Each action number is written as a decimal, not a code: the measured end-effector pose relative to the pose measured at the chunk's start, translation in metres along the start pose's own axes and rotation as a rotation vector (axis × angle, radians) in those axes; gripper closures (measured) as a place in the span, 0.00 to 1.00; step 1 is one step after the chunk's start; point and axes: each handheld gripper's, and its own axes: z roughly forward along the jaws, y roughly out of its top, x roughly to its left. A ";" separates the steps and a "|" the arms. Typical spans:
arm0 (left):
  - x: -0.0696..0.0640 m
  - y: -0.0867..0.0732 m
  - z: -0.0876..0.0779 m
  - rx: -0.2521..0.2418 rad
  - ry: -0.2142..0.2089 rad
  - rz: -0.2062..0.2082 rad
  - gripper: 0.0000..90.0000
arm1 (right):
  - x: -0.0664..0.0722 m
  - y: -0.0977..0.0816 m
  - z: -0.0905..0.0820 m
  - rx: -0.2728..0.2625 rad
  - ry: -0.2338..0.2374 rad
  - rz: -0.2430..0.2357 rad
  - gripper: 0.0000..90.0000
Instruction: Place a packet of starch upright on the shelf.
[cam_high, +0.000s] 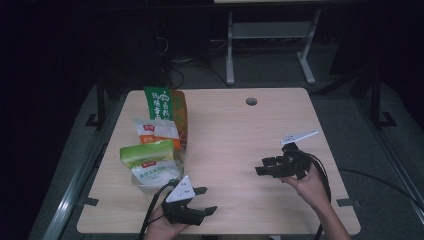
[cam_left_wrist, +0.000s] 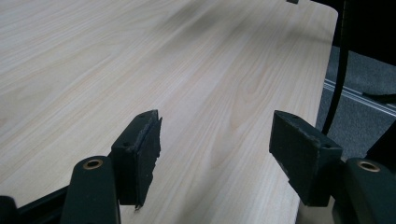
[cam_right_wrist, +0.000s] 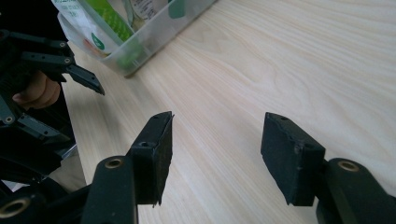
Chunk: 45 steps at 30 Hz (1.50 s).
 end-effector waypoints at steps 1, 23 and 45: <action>0.000 0.000 0.000 0.002 -0.001 -0.001 0.37 | -0.001 -0.002 0.000 0.000 -0.001 -0.001 0.48; 0.002 0.000 -0.001 0.009 0.001 -0.001 0.37 | -0.008 -0.046 -0.016 -0.016 -0.025 0.061 0.48; 0.001 -0.002 0.002 0.007 -0.004 -0.016 0.36 | 0.003 -0.074 -0.023 -0.039 -0.053 0.056 0.47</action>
